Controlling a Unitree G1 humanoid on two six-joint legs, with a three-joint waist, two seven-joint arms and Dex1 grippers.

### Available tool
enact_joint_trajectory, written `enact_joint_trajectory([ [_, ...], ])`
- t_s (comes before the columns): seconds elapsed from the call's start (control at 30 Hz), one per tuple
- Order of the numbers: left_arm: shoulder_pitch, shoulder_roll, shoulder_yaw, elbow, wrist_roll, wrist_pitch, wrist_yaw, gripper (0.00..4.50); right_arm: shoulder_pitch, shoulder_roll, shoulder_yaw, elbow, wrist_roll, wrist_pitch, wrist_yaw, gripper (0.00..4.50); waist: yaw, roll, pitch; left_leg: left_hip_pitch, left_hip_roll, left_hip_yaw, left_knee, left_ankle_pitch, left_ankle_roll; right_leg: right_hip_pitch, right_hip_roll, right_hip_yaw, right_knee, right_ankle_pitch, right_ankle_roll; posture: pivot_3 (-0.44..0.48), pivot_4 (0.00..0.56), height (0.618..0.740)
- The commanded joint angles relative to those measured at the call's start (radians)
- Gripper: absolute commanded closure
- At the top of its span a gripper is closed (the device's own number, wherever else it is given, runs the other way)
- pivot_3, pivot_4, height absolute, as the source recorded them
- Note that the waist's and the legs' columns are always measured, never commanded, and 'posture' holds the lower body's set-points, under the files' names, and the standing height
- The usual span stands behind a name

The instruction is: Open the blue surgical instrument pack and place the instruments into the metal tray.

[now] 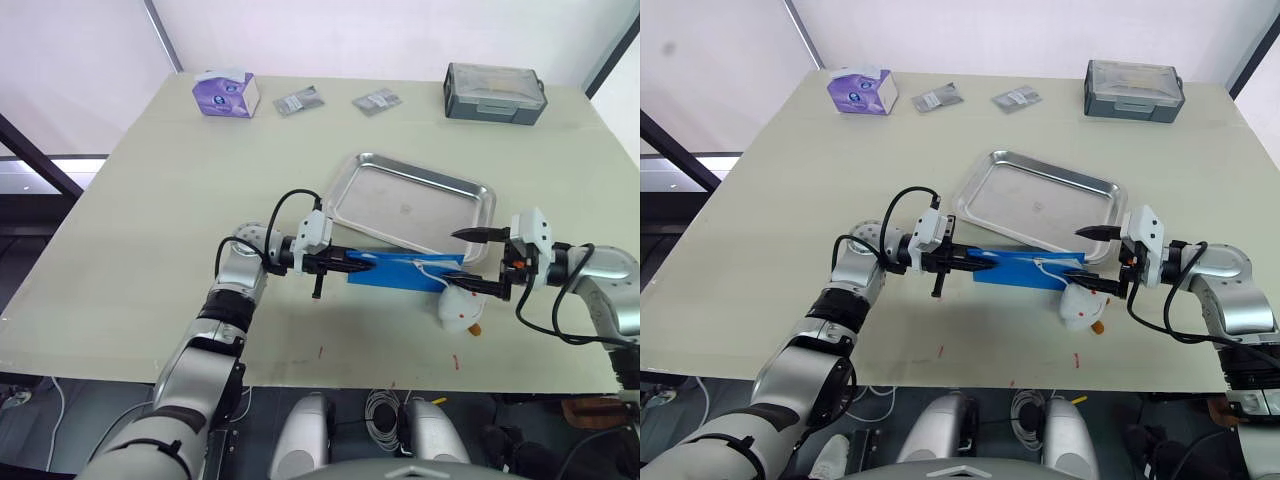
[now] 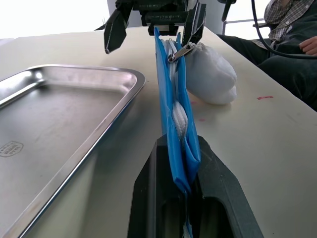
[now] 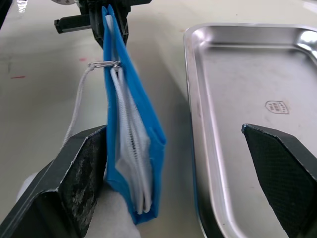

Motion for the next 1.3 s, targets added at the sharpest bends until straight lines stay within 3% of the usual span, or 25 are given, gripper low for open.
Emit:
enact_joint_trajectory([
  [0.03,0.019,-0.004,-0.002,-0.05,-0.017,0.011,-0.008,4.5,-0.02,-0.019,-0.01,0.031,-0.017,-0.049,0.033,0.06,-0.001,0.0,0.0,0.0,0.0,0.0,0.0,0.0,0.0,0.0,0.0,0.0,0.0,0.0,0.0,0.0,0.15,0.727],
  [0.33,0.041,-0.011,0.003,-0.098,-0.036,0.031,0.007,4.5,-0.074,-0.012,0.041,0.105,-0.056,-0.103,0.119,0.06,-0.001,0.0,0.0,0.0,0.0,0.0,0.0,0.0,0.0,0.0,0.0,0.0,0.0,0.0,0.0,0.0,0.15,0.727],
  [0.47,0.048,-0.014,0.001,-0.11,-0.038,0.036,0.013,4.5,-0.1,-0.002,0.051,0.12,-0.058,-0.101,0.139,1.39,-0.001,0.0,0.0,0.0,0.0,0.0,0.0,0.0,0.0,0.0,0.0,0.0,0.0,0.0,0.0,0.0,0.15,0.727],
  [0.67,0.052,-0.014,0.003,-0.116,-0.043,0.04,0.024,4.5,-0.094,-0.016,0.044,0.1,-0.038,-0.074,0.165,4.31,-0.002,0.0,0.0,0.0,0.0,0.0,0.0,0.0,0.0,0.0,0.0,0.0,0.0,0.0,0.0,0.0,0.15,0.727],
  [1.0,0.06,0.002,0.022,-0.139,-0.047,0.123,0.075,4.5,-0.047,-0.026,-0.024,-0.041,0.027,0.015,0.115,4.42,-0.002,0.0,0.0,0.0,0.0,0.0,0.0,0.0,0.0,0.0,0.0,0.0,0.0,0.0,0.0,0.0,0.15,0.727],
  [1.1,0.07,0.021,0.046,-0.145,-0.055,0.14,0.094,3.57,-0.02,-0.026,-0.044,-0.089,0.046,0.037,0.095,4.5,-0.002,0.0,0.0,0.0,0.0,0.0,0.0,0.0,0.0,0.0,0.0,0.0,0.0,0.0,0.0,0.0,0.15,0.727],
  [1.2,0.093,0.056,0.07,-0.157,-0.069,0.166,0.105,2.08,0.004,-0.026,-0.059,-0.132,0.065,0.059,0.071,4.5,-0.003,0.0,0.0,0.0,0.0,-0.001,0.0,0.0,0.0,0.0,0.0,0.0,0.001,0.0,0.0,0.0,0.15,0.727],
  [1.3,0.15,0.121,0.097,-0.201,-0.095,0.227,0.1,0.92,0.024,-0.018,-0.074,-0.17,0.089,0.085,0.04,4.5,-0.005,0.0,0.0,0.0,0.001,-0.001,0.0,0.0,0.0,0.0,0.001,0.0,0.001,0.0,0.0,0.0,0.15,0.727],
])
